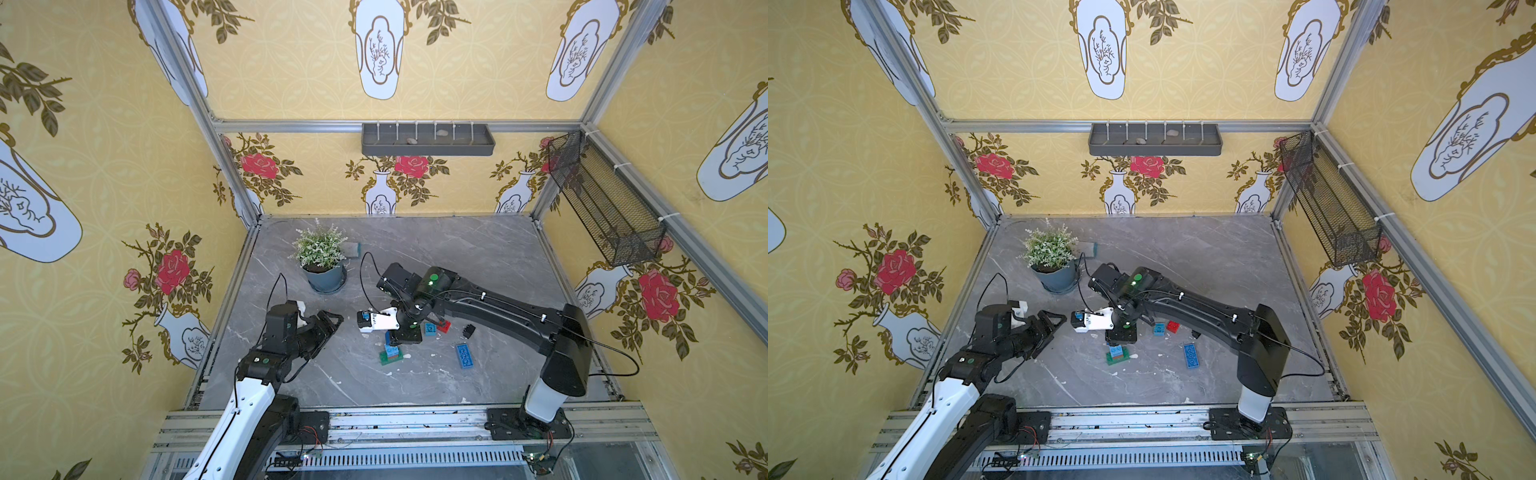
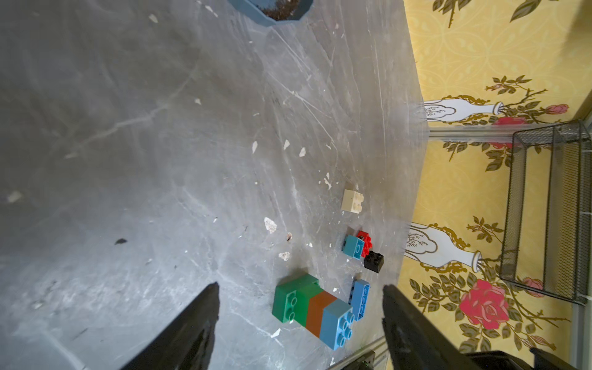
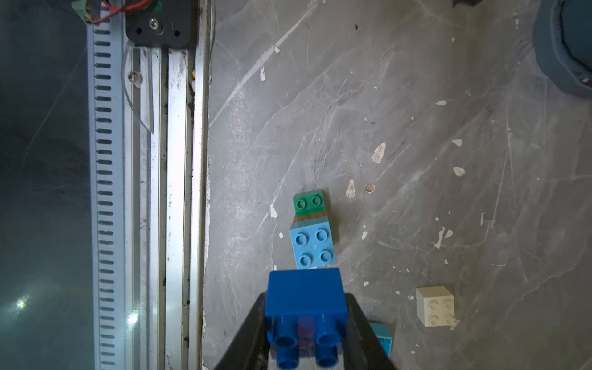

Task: Assemble the number 1 with lego
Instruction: Assemble the lego brick with the lego brick.

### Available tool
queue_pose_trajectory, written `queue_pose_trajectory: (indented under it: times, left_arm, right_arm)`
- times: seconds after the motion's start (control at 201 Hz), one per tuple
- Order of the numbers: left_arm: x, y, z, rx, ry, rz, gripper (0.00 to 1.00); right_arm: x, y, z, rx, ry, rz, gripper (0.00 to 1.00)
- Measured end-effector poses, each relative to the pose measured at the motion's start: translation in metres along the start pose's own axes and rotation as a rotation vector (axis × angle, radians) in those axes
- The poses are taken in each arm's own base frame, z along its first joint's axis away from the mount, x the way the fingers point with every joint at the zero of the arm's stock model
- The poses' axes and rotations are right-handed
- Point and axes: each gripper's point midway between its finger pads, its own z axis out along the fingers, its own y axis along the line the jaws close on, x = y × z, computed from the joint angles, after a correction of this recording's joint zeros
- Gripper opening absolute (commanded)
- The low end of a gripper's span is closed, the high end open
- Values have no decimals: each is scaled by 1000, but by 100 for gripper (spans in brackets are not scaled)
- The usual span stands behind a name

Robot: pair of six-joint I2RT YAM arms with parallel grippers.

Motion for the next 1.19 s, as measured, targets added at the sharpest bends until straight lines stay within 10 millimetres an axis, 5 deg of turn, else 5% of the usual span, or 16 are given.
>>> queue_pose_trajectory:
  times: [0.373,1.195]
  left_arm:
    - [-6,18,-18,-61,-111,8,81]
    - [0,34,-13,-93,-95,-40,81]
  right_arm:
    - [4,-4,23,-44,144,-111,28]
    - [14,-2,51,-84,302,-145,28]
